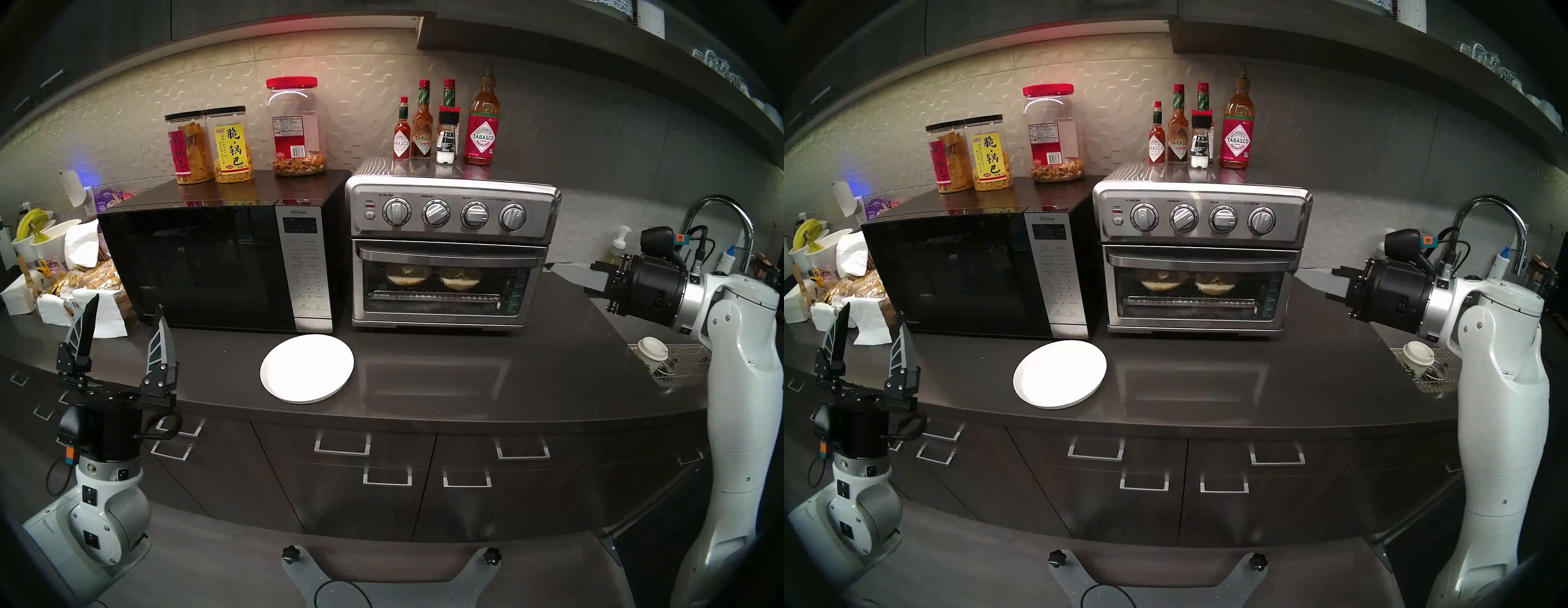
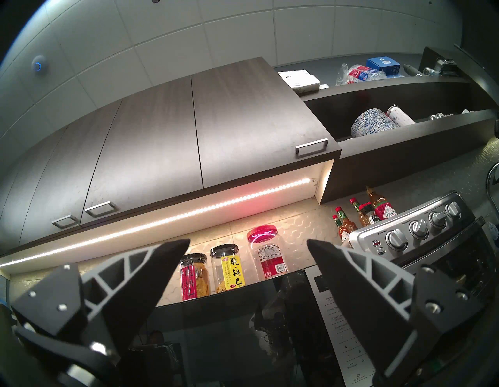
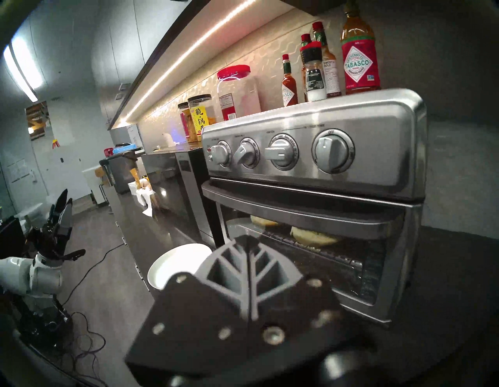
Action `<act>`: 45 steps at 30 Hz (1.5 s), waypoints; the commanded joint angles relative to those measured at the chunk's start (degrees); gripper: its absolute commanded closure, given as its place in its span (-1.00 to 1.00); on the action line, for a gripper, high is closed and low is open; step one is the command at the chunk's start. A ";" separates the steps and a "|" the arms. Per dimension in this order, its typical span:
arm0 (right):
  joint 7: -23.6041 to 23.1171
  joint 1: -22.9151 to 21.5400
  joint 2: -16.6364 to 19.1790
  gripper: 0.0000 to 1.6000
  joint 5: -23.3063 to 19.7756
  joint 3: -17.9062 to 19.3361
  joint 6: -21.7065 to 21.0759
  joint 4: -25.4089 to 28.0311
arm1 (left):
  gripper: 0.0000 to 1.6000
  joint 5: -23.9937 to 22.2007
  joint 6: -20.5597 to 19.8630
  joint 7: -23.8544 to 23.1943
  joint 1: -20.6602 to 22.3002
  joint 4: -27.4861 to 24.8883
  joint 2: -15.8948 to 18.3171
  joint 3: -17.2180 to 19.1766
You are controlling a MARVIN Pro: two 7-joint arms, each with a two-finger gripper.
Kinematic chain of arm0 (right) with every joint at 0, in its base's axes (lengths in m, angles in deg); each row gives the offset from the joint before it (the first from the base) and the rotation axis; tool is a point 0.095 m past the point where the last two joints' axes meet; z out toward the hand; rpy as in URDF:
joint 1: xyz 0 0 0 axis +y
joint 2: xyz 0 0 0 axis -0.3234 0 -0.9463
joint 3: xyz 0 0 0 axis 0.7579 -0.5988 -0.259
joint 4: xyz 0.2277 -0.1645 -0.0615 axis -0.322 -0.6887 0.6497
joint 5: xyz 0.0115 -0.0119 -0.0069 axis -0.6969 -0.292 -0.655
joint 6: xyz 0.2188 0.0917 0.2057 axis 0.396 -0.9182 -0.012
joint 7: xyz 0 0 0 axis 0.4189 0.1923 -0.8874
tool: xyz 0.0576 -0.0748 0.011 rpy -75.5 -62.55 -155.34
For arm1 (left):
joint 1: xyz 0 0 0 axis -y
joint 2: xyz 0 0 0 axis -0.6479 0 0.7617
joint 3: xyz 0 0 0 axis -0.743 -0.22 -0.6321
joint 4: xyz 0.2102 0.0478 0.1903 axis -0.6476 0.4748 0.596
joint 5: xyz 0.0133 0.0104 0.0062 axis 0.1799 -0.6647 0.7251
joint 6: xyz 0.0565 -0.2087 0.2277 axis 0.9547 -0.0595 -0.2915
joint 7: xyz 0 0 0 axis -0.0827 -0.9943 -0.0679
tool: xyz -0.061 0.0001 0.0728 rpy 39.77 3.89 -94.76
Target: Open the oven and place the bagel inside on the rack
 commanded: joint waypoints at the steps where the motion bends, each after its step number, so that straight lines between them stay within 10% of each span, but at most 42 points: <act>1: -0.98 6.95 -4.20 1.00 -1.11 5.82 0.05 2.37 | -1.00 0.05 0.10 0.11 0.04 -0.83 -0.12 0.34; 9: 0.79 14.63 -7.49 1.00 -2.87 10.67 0.05 5.91 | -1.00 0.05 0.07 0.13 -0.04 -0.92 -0.16 0.42; 28: 16.78 6.34 -5.60 1.00 -12.76 5.27 0.05 -5.59 | -1.00 0.03 -0.01 0.12 -0.22 -1.06 -0.20 0.56; 45: 24.20 11.50 -13.85 1.00 -10.86 7.40 4.35 3.41 | -1.00 0.01 -0.02 0.11 -0.26 -1.09 -0.21 0.59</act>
